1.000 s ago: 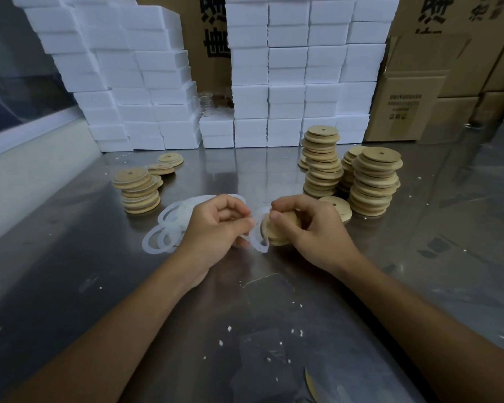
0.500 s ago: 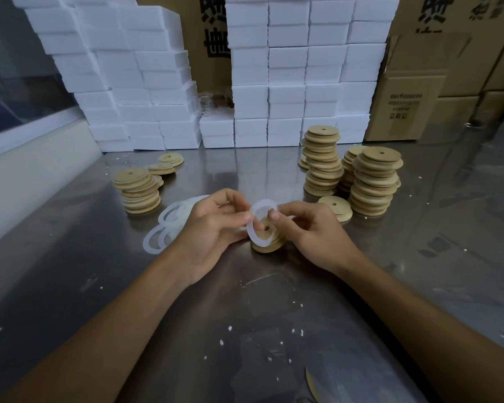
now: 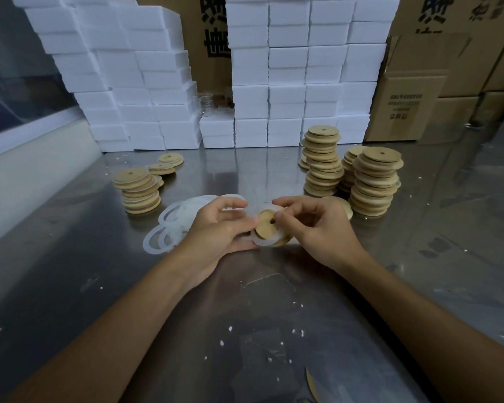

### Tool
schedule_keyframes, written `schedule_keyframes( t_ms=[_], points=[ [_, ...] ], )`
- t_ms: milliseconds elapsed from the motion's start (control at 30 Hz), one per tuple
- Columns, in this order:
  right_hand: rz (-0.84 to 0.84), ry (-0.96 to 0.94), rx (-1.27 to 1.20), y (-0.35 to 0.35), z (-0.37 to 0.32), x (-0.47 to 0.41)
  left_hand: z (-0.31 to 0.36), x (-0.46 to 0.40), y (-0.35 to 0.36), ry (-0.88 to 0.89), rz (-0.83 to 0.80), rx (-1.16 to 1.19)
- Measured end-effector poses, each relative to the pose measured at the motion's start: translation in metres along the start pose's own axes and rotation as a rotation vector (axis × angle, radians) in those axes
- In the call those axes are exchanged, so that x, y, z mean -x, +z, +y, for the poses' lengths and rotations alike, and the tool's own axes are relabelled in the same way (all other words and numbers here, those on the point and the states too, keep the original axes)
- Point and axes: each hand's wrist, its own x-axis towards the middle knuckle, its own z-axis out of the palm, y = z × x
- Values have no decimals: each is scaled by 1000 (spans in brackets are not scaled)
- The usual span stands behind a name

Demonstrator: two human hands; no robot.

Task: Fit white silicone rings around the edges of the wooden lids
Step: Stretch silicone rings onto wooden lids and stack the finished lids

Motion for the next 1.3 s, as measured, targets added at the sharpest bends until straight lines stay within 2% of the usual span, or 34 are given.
schedule_keyframes(
  t_ms=[67,133,267,467,967,1200,1300],
  points=[
    [6,11,-44,1,-1,0,-1,1,0,-43,-60,-1],
    [10,18,-56,4,-2,1,-4,1,1,-11,-45,-2],
    [16,15,23,7,-1,1,-10,-1,2,152,90,-128],
    [57,-22,92,7,1,1,-12,-2,1,360,110,-205],
    [87,64,40,7,-2,1,-16,-6,-1,439,193,-310],
    [80,54,63,9,-4,1,-17,-10,-5,418,223,-325],
    [73,38,85,9,-4,2,-18,-11,-6,465,260,-400]
  ],
)
